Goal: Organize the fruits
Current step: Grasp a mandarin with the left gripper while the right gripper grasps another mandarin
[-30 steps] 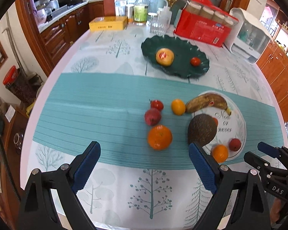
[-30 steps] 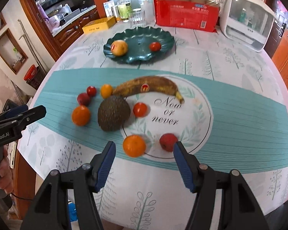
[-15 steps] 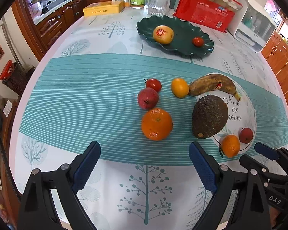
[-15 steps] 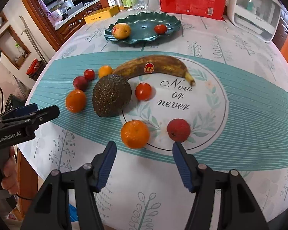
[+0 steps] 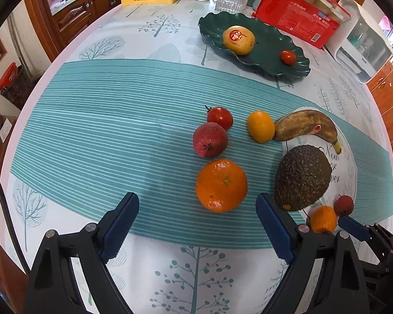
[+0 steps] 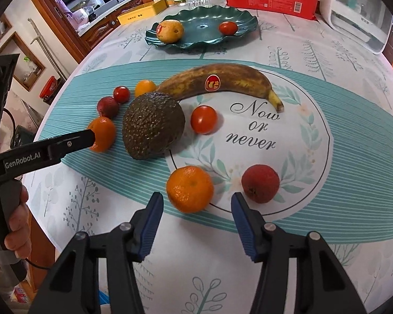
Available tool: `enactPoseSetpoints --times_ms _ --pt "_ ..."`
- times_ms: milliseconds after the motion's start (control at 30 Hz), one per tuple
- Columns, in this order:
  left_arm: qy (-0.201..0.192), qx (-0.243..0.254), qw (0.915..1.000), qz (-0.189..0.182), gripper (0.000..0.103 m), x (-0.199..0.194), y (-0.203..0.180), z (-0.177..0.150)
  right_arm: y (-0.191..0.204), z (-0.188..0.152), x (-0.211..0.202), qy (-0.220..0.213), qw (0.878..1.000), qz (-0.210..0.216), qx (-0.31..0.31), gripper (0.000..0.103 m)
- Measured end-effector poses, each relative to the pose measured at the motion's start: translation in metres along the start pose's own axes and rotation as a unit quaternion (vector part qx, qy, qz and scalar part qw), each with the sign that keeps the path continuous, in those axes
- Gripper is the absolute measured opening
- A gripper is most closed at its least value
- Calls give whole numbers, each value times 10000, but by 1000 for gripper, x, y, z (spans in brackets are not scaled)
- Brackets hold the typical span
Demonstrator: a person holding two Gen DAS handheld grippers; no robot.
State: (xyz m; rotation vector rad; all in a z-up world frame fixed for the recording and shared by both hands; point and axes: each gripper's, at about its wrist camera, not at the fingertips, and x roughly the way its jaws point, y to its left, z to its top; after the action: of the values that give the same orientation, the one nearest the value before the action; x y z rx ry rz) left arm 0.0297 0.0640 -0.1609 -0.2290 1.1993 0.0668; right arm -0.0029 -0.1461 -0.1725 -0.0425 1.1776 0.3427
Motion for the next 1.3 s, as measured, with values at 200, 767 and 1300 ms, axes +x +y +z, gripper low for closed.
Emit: enactPoseSetpoints --times_ms 200,767,1300 --pt "17 -6 10000 31 89 8 -6 5 -1 2 4 28 10000 20 -46 52" --pt "203 37 9997 -166 49 28 -13 7 8 6 15 135 9995 42 -270 40" --pt "109 -5 9998 -164 42 15 -13 -2 11 9 12 175 9992 120 -334 38"
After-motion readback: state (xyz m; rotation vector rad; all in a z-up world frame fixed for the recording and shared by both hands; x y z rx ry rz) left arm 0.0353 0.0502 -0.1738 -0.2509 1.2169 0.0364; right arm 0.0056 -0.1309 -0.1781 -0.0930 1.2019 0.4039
